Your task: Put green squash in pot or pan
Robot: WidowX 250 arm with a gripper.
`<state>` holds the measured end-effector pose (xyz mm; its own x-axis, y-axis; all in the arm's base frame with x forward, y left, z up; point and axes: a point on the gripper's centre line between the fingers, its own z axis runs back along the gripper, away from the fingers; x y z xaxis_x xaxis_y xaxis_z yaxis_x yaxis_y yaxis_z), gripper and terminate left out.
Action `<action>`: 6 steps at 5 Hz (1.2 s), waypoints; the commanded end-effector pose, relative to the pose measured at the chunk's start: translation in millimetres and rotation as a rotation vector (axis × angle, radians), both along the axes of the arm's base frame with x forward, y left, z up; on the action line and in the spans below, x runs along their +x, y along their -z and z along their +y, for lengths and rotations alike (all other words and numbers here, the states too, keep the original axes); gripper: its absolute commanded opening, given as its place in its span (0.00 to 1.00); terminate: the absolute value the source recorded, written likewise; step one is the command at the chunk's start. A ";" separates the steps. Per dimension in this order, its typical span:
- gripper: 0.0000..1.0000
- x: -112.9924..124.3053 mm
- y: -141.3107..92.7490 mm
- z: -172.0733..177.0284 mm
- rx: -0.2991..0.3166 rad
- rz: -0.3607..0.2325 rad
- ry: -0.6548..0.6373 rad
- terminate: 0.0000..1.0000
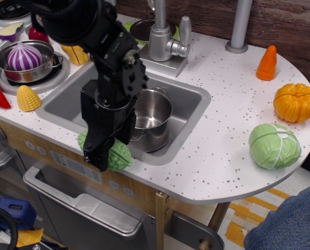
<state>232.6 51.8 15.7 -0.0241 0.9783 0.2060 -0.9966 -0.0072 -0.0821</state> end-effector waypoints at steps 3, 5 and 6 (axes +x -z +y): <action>0.00 14.7 -3.3 15.0 0.064 -0.017 0.040 0.00; 0.00 68.9 -58.3 30.5 0.206 -0.033 0.150 0.00; 0.00 105.1 -44.1 56.6 0.311 -0.049 0.197 0.00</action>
<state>345.7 110.6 34.2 0.1985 0.8729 0.4458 -0.9552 0.2741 -0.1114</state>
